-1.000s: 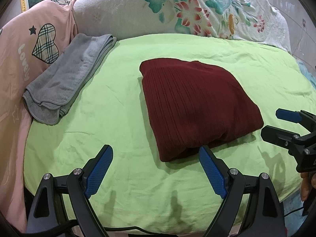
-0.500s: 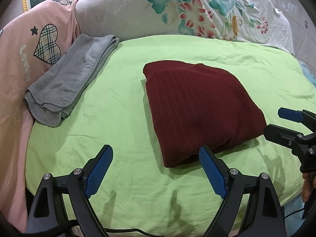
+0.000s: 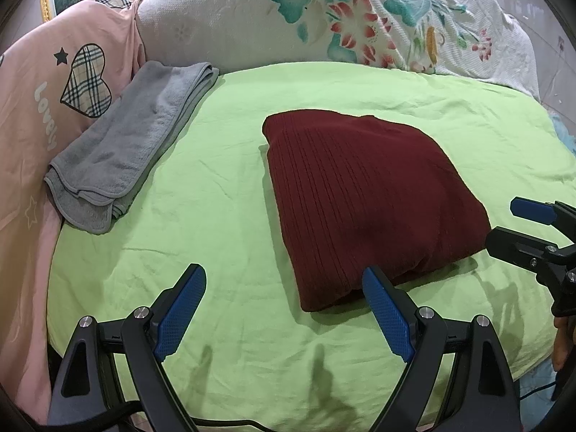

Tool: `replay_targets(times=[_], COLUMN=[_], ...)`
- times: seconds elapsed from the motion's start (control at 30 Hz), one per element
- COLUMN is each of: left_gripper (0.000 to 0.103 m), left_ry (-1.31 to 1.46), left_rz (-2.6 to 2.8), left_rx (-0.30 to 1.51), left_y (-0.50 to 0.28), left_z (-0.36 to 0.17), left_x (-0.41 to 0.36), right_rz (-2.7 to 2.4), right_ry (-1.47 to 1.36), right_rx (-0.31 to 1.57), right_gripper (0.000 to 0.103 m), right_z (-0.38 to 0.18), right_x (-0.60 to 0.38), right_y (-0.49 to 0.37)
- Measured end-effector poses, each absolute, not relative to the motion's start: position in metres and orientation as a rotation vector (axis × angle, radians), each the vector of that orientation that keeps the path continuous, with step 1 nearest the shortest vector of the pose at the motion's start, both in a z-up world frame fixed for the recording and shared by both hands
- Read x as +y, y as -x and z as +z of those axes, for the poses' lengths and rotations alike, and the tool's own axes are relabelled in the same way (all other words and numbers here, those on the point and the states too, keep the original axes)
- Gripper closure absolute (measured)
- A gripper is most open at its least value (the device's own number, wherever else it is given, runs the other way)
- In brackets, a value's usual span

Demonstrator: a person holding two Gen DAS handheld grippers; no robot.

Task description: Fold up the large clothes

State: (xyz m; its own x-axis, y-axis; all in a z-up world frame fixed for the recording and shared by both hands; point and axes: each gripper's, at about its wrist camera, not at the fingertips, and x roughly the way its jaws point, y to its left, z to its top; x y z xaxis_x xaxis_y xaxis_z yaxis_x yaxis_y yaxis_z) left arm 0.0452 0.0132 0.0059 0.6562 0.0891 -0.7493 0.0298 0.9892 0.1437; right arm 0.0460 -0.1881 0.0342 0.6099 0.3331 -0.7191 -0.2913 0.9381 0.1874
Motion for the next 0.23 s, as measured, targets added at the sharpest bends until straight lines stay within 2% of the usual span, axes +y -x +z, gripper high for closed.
replay_targets(times=[0.23], left_gripper=[0.014], left_ry=[-0.142], left_rz=[0.037], left_rx=[0.855], left_y=[-0.0506], left_z=[0.0065], left_x=[0.0132], right_rz=[0.36], right_ry=[-0.065], right_rx=[0.839], right_gripper=[0.001], right_z=[0.0329], right_x=[-0.192], right_y=[-0.0502])
